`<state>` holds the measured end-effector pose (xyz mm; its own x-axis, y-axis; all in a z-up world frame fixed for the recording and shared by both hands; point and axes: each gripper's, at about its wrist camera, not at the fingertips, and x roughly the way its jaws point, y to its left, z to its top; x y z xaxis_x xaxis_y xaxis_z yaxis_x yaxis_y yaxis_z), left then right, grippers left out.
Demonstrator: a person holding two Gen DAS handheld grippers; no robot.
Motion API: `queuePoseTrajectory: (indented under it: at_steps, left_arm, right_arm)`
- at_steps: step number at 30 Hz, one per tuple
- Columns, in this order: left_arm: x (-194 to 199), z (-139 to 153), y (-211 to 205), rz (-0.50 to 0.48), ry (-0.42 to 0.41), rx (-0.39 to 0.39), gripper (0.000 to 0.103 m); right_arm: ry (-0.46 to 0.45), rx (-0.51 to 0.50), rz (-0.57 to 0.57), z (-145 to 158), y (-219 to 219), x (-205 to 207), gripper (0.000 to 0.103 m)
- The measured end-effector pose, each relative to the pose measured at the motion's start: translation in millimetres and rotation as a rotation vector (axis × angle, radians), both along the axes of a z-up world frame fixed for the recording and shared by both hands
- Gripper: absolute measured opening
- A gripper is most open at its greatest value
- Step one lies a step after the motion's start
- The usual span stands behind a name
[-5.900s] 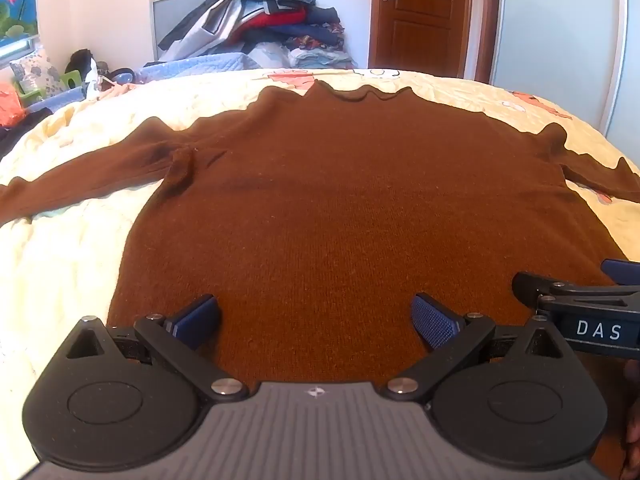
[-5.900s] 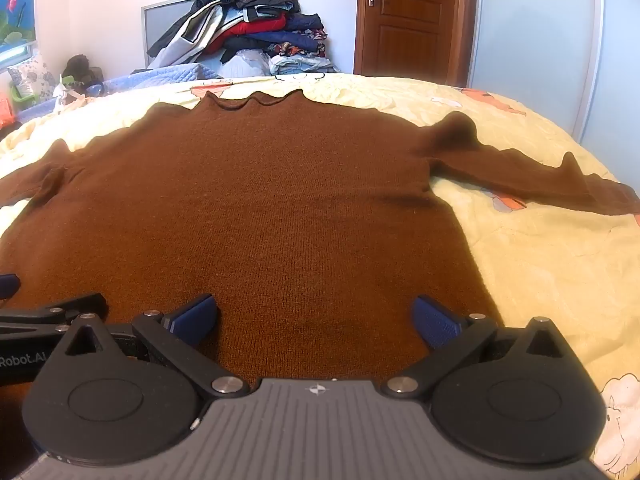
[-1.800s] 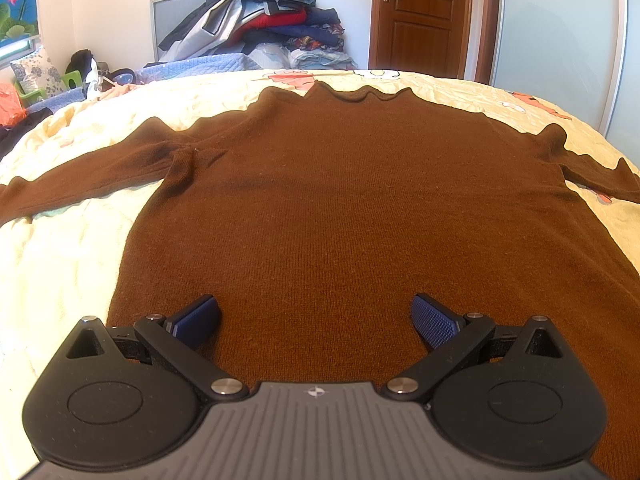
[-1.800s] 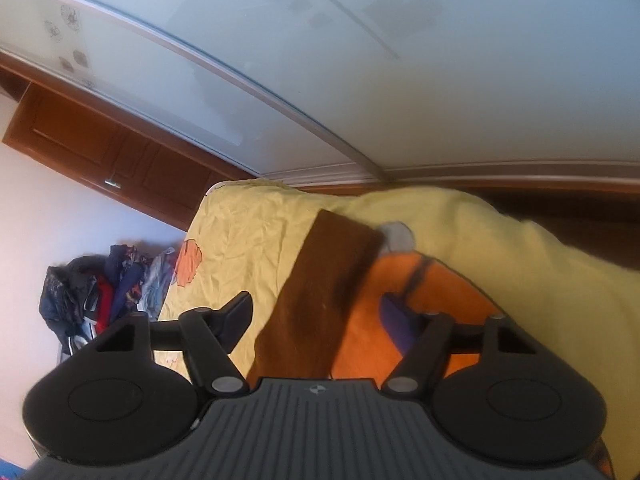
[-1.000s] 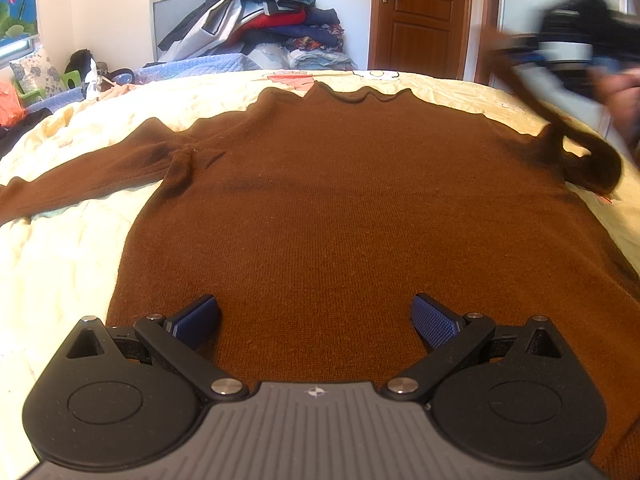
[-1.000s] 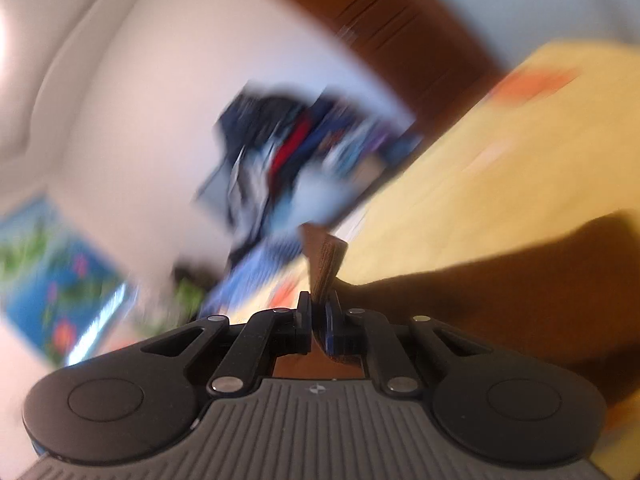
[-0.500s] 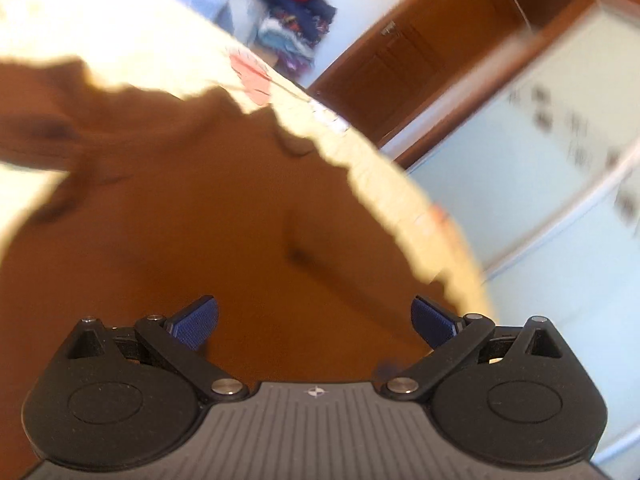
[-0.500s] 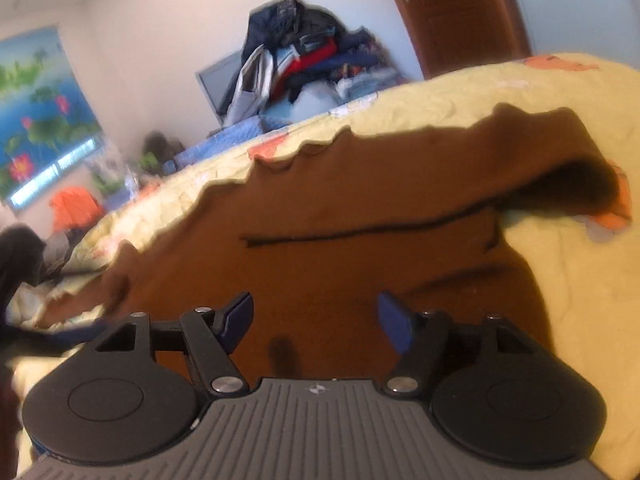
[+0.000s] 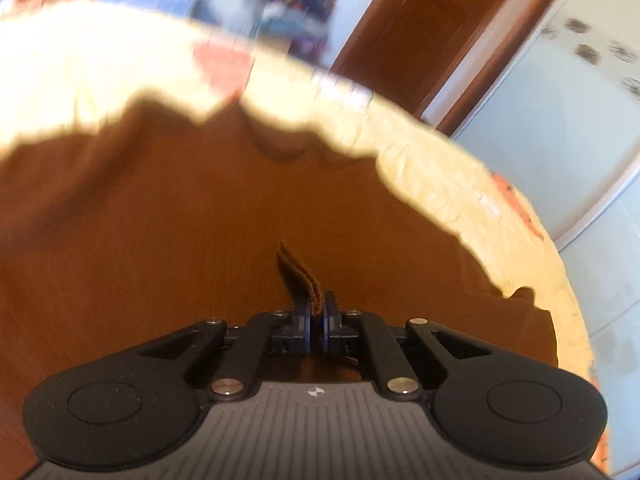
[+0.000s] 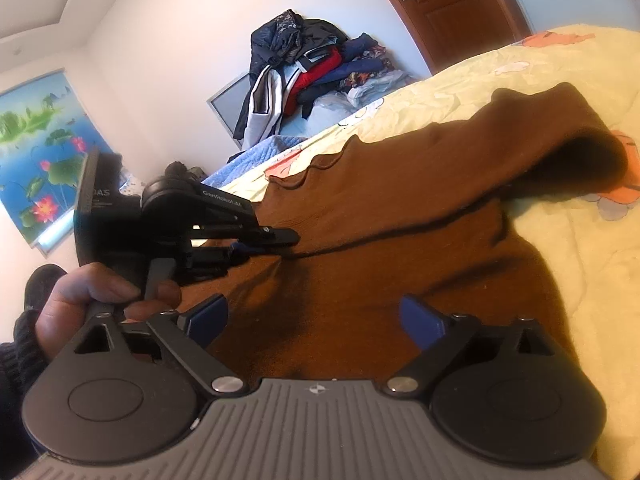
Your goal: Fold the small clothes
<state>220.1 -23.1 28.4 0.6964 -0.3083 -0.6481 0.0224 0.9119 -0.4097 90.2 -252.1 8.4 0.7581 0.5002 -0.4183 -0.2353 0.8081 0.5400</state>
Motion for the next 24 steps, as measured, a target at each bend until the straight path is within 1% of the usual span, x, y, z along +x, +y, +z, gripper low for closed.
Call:
queuePoseTrajectory:
  at_steps: [3,4,6,8,10,13,15,18,20,21,23,24]
  left_arm:
    - [-19,29,12,0.000,-0.137,0.055,0.005]
    - [-24,38,19,0.011,-0.168,0.068,0.005]
    - [-34,52,41,0.049,-0.217,0.111,0.005]
    - [-39,56,65,0.106,-0.241,0.171,0.005]
    - [-42,54,91,0.168,-0.226,0.198,0.005]
    - [-46,48,132,0.260,-0.171,0.200,0.005]
    - [-51,39,150,0.296,-0.135,0.200,0.005]
    - [-60,32,154,0.307,-0.123,0.220,0.005]
    - [-67,31,147,0.301,-0.124,0.237,0.005]
    - [-64,28,143,0.293,-0.115,0.247,0.005]
    - [-63,23,136,0.272,-0.104,0.296,0.005]
    - [-64,20,132,0.259,-0.098,0.335,0.005]
  right_arm:
    - [-0.001,0.003,-0.002,-1,2,-2,0.093]
    - [-0.001,0.006,-0.002,-1,2,-2,0.093]
    - [-0.001,0.010,-0.002,-1,2,-2,0.094]
    - [-0.001,0.012,0.000,-1,4,-2,0.095]
    - [-0.001,0.009,0.002,0,4,-2,0.095]
    - [-0.001,0.007,0.002,1,5,-2,0.095]
    - [-0.001,0.007,0.002,0,5,-1,0.096]
    - [-0.001,0.001,0.005,0,5,-2,0.096]
    - [-0.001,-0.003,0.006,1,6,-2,0.096]
    - [-0.001,-0.004,0.006,1,6,-2,0.096]
    - [-0.001,-0.007,0.007,1,6,-1,0.097]
    - [-0.001,-0.009,0.008,1,7,-1,0.097]
